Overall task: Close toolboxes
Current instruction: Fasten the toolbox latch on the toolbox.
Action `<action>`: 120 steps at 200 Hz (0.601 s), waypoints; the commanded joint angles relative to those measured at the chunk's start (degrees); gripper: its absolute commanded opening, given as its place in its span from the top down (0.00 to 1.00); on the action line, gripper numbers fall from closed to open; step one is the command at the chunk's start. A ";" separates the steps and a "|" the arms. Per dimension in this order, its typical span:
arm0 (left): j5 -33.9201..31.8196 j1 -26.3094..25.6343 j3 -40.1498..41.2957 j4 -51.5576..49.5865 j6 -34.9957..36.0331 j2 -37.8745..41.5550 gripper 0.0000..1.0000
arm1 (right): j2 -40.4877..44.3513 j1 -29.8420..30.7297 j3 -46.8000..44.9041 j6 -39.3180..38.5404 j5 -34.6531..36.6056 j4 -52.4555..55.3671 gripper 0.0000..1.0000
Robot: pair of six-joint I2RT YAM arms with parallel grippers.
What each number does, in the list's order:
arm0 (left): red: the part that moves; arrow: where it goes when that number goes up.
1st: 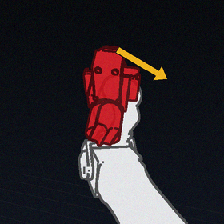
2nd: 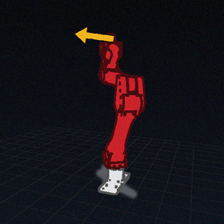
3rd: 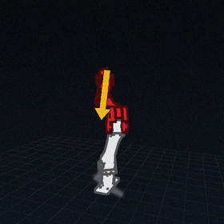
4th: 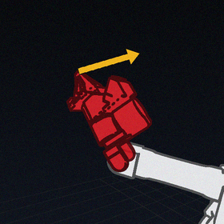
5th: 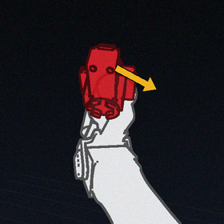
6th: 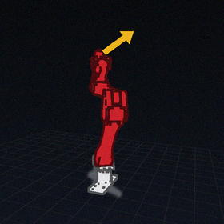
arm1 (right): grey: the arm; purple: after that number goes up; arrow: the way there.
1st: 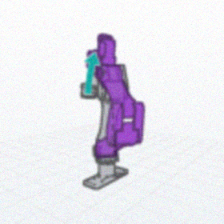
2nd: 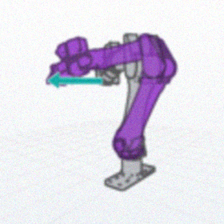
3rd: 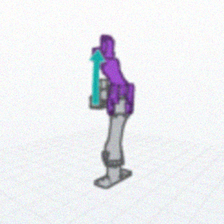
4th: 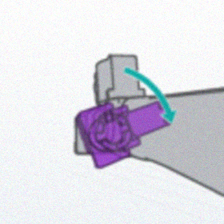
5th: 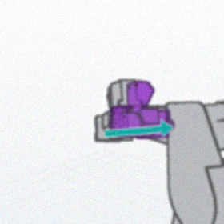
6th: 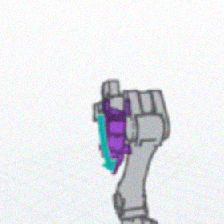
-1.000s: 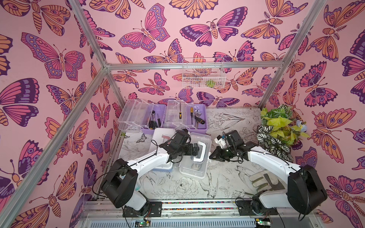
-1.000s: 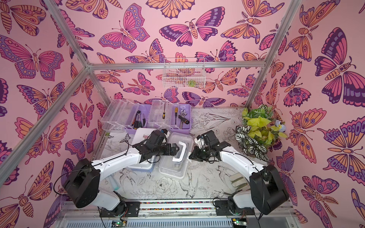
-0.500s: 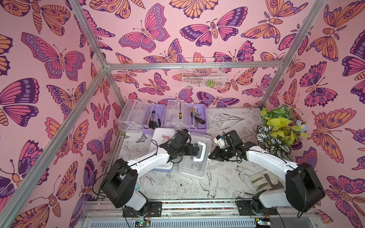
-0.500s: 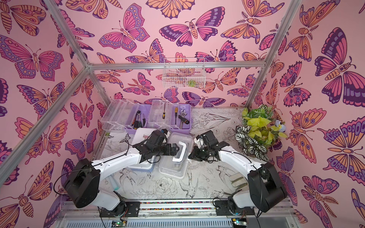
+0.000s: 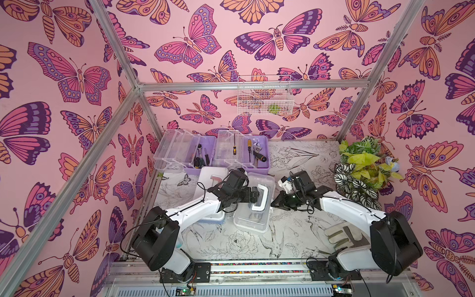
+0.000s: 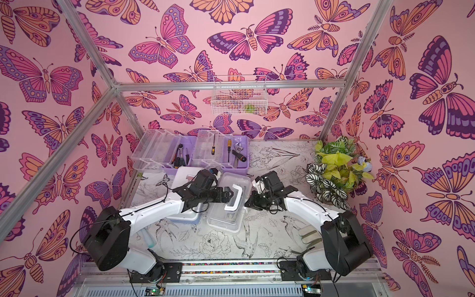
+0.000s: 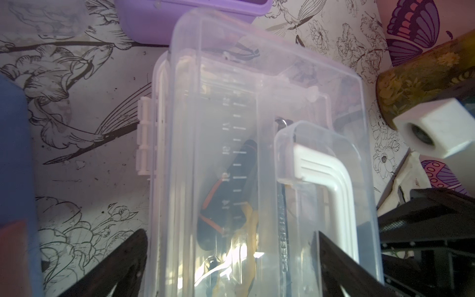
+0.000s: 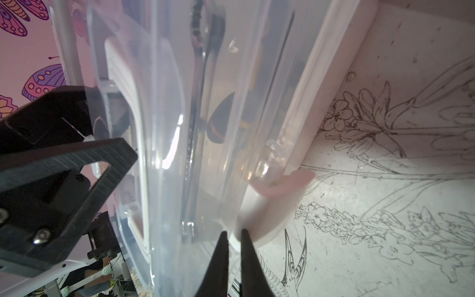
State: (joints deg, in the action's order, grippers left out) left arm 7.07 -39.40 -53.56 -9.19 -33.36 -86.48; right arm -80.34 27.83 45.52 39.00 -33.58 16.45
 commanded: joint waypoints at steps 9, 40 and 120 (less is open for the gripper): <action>7.23 -1.21 1.88 -1.47 -1.55 -2.07 0.09 | -1.10 1.69 -3.73 1.10 0.78 -2.55 0.86; 7.78 -1.30 1.88 -1.27 -1.98 -2.42 0.09 | -1.14 2.43 -5.41 3.27 -0.54 -7.38 0.86; 2.67 -1.38 1.32 -5.91 0.03 -0.76 0.10 | 7.31 1.55 -1.63 -1.25 6.28 2.76 0.84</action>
State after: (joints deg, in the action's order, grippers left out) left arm 5.74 -39.11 -53.32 -7.55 -33.26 -86.37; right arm -76.93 29.87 41.06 41.69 -32.34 10.37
